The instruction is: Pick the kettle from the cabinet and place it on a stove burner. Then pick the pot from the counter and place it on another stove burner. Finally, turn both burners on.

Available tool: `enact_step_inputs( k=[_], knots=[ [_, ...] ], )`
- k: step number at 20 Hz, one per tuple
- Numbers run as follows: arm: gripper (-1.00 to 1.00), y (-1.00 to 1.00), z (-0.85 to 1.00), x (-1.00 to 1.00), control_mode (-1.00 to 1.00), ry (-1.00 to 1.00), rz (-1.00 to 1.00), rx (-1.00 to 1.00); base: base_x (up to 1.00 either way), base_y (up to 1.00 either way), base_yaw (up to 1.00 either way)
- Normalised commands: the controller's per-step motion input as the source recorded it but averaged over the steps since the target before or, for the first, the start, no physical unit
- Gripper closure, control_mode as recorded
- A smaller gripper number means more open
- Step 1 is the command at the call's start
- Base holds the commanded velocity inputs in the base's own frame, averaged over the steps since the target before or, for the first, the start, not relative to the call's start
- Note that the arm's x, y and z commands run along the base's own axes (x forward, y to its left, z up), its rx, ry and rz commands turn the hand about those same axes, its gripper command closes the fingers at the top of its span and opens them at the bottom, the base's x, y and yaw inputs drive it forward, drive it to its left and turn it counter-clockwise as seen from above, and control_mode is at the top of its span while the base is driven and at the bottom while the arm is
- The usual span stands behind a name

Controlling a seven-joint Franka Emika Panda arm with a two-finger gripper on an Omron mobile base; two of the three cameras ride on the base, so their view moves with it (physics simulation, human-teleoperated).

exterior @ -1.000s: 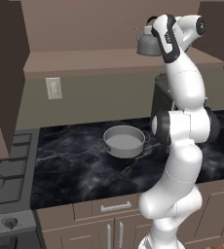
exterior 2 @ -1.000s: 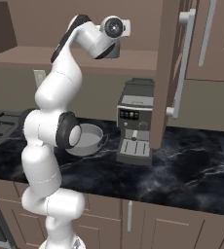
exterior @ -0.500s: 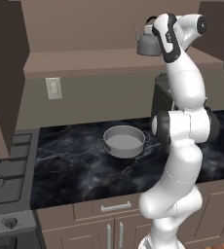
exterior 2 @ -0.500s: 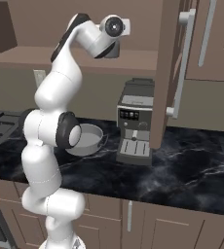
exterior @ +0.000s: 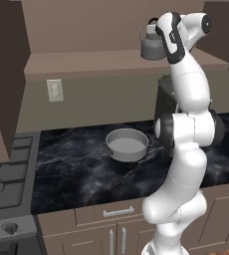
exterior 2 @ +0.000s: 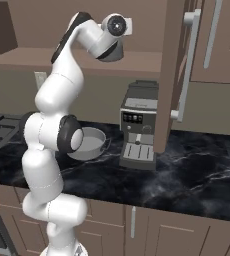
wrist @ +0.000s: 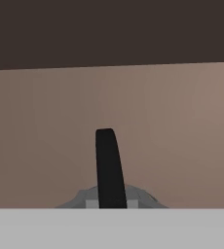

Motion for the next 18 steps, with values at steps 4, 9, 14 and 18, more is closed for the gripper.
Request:
enact_step_inputs(
  k=[4, 9, 14, 18],
  knots=[
    [1.00, 0.00, 0.00, 0.00, -1.00, 0.00, 0.02, 0.00, 0.00, 0.00, 0.00],
    [1.00, 0.00, 0.00, 0.00, -1.00, 0.00, 0.00, 0.00, 0.00, 0.00, 0.00],
    [1.00, 0.00, 0.00, 0.01, -1.00, 0.00, 0.00, 0.00, 0.00, 0.00, 0.00],
    [1.00, 0.00, 0.00, 0.01, -1.00, 0.00, 0.00, 0.00, 0.00, 0.00, 0.00]
  ],
)
